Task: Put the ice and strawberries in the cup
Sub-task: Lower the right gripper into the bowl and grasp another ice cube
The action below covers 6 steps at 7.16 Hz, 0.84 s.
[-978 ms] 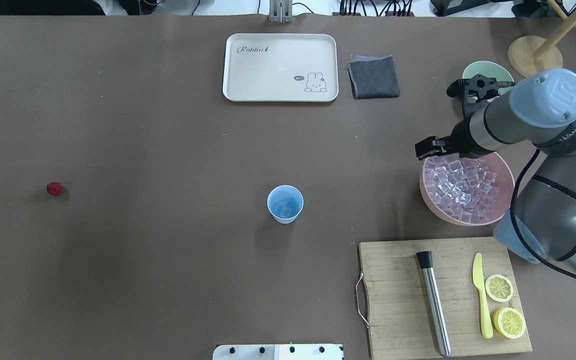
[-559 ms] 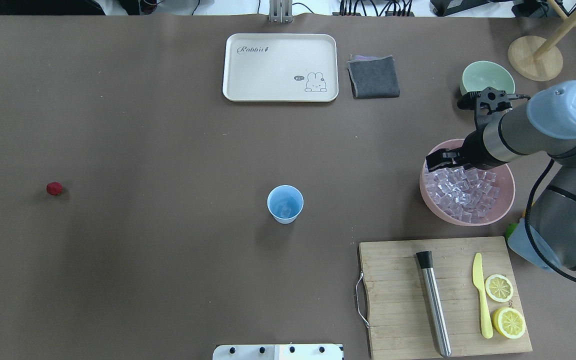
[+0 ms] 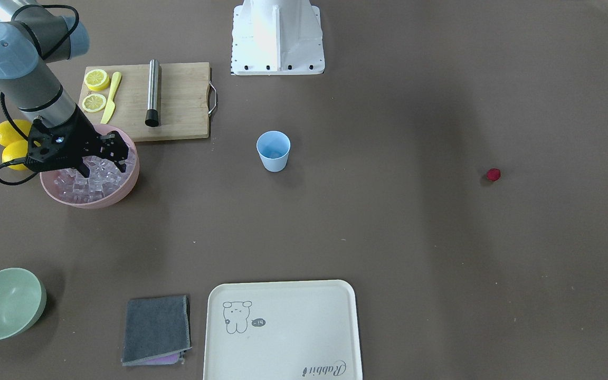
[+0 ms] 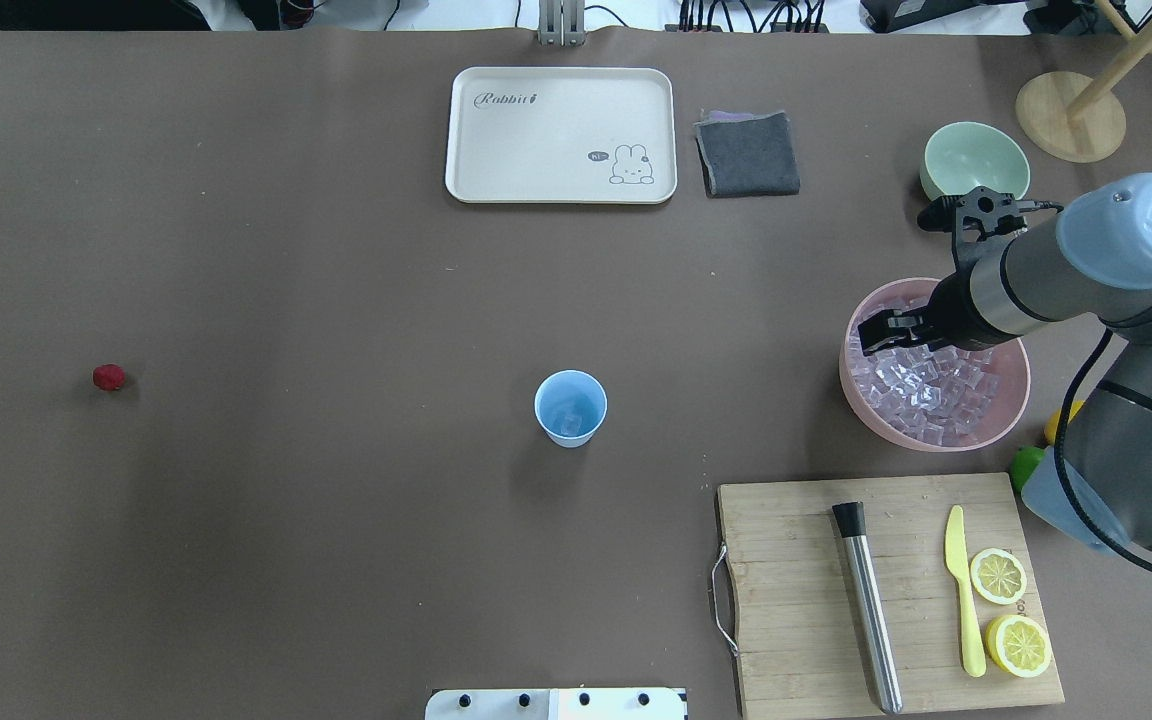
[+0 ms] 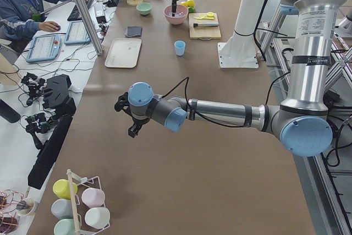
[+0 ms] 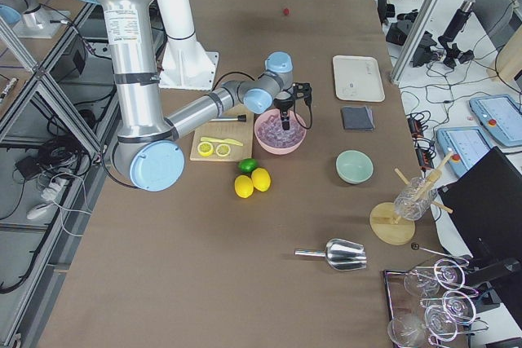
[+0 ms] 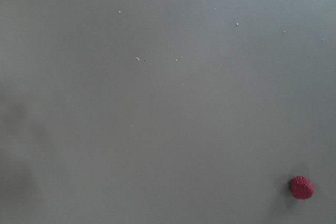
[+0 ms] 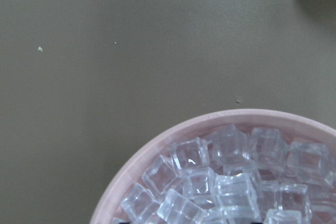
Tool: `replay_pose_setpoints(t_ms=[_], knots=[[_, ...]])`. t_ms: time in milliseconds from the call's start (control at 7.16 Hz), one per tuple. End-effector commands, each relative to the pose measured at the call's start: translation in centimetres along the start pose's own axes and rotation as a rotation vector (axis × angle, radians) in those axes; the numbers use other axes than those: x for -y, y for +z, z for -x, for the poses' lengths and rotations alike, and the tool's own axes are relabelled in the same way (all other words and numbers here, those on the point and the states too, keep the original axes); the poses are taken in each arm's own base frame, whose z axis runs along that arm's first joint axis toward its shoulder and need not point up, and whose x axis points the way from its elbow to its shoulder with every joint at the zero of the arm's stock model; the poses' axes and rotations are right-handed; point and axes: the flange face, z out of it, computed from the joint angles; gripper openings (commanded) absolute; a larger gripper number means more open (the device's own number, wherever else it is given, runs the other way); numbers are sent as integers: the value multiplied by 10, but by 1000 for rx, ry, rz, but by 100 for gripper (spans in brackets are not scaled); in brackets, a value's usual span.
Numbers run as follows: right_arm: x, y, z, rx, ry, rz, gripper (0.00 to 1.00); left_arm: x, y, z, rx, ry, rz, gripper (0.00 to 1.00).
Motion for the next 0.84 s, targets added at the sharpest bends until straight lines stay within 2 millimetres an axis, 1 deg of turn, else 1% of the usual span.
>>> replay_pose_setpoints(t_ms=[0,279,419,559,699], knots=[[-10,9,2,-7,0,23,79,1,1,-1,-2,1,1,98],[-17,15,7,-9,-11,38,77,2,3,-4,-4,-6,4,98],[-17,15,7,-9,-11,38,71,2,3,-4,-4,-6,4,98],[-17,15,7,-10,-10,39,58,1,3,-4,-4,-7,5,98],[-18,15,8,-10,-12,38,37,1,3,-4,-4,-7,5,98]])
